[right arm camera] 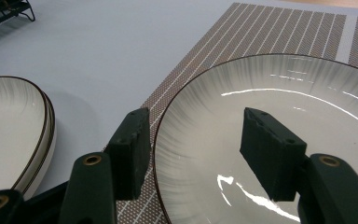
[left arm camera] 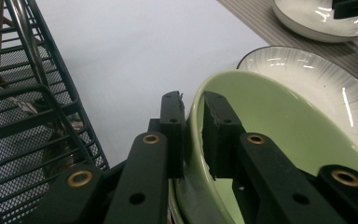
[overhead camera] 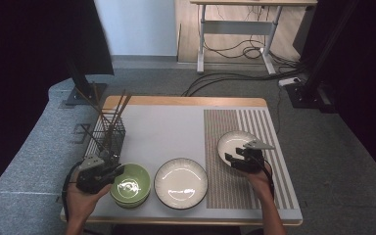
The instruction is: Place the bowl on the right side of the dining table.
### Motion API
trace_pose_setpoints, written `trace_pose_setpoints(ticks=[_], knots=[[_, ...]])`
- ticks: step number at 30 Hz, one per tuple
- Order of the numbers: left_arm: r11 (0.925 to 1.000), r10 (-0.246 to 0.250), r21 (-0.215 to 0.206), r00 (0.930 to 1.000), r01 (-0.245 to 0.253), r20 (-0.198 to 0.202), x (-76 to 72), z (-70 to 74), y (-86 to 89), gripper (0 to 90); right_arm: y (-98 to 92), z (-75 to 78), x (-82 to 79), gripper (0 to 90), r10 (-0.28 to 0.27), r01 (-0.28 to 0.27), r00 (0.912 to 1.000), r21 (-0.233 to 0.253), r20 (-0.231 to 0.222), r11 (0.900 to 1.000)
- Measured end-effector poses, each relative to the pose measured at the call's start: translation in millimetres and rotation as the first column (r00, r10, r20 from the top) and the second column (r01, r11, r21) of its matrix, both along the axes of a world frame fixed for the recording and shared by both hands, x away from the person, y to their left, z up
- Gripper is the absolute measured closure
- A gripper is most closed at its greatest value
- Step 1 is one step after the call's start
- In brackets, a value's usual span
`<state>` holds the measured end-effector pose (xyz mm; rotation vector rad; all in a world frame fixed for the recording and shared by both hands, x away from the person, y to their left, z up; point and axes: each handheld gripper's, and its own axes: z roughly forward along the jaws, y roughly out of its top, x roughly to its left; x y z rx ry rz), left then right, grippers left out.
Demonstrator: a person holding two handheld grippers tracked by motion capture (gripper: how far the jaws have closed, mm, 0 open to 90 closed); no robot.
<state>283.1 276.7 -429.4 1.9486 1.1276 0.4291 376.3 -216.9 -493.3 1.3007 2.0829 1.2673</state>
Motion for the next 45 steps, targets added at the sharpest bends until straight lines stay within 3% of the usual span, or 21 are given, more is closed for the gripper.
trace_pose_setpoints(ticks=[23, 39, 45], knots=[[0.9990, 0.008, 0.044, 1.0000, -0.008, 0.000, -4.8, 5.5, -0.3, 81.7, -1.1, 0.9, 0.2, 42.6, -0.005, 0.005, 1.0000, 0.007, 0.003, 1.000], [1.0000, 0.007, 0.000, 0.9992, -0.007, -0.040, -3.6, 5.0, 3.5, 77.6, -1.0, 0.5, 0.5, 42.5, -0.007, 0.007, 1.0000, 0.002, 0.000, 1.000], [0.9999, 0.011, 0.013, 0.9987, -0.010, -0.049, -6.1, 6.4, 2.1, 73.5, -0.7, -0.2, 0.9, 42.5, -0.009, 0.009, 1.0000, 0.004, -0.001, 1.000]])
